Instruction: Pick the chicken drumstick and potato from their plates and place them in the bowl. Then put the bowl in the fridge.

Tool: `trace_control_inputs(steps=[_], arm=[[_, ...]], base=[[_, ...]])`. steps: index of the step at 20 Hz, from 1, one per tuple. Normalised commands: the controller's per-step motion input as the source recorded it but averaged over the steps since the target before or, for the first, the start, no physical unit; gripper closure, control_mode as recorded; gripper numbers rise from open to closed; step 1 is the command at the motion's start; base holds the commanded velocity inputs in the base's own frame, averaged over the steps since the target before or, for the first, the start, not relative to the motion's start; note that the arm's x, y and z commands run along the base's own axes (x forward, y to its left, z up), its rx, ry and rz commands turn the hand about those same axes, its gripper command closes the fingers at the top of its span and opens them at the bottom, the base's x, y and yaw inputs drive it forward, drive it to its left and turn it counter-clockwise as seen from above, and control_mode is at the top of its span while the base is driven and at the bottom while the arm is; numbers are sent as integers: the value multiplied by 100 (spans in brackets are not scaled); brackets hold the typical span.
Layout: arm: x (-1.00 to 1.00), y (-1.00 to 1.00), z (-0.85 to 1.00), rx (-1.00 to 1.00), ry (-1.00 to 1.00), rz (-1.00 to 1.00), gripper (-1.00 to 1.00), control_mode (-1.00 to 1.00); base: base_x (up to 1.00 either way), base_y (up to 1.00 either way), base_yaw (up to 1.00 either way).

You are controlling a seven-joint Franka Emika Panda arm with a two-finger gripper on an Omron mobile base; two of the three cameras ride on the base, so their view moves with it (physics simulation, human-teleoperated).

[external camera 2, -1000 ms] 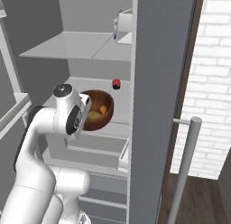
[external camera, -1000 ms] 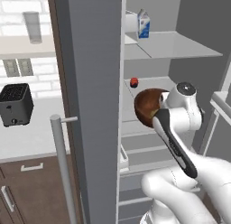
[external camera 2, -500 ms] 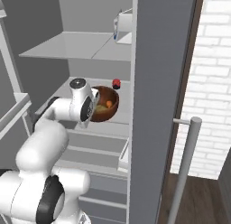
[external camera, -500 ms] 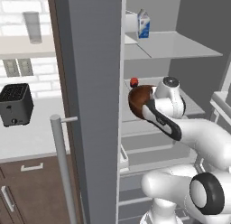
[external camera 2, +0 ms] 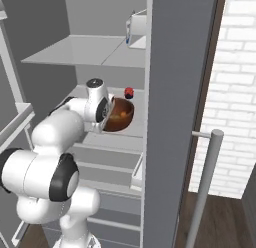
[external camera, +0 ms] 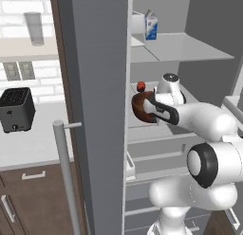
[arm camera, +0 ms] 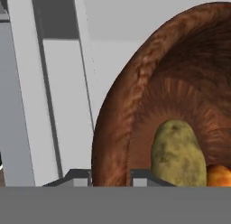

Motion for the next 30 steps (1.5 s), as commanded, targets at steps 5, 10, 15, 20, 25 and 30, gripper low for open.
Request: trace_control_inputs(steps=[5, 10, 15, 20, 25, 30], arm=[[40, 0, -41, 0, -3, 0, 100, -100], [17, 0, -50, 0, -16, 0, 100, -100], [0, 1, -49, 1, -35, -2, 100, -100], [0, 2, -15, 0, -17, -1, 100, -100], [0, 0, 0, 0, -1, -1, -100, -100], [0, 0, 0, 0, 0, 0, -100, -100]], base=[[0, 0, 0], [0, 0, 0], [0, 0, 0], [0, 0, 0], [0, 0, 0], [0, 0, 0]])
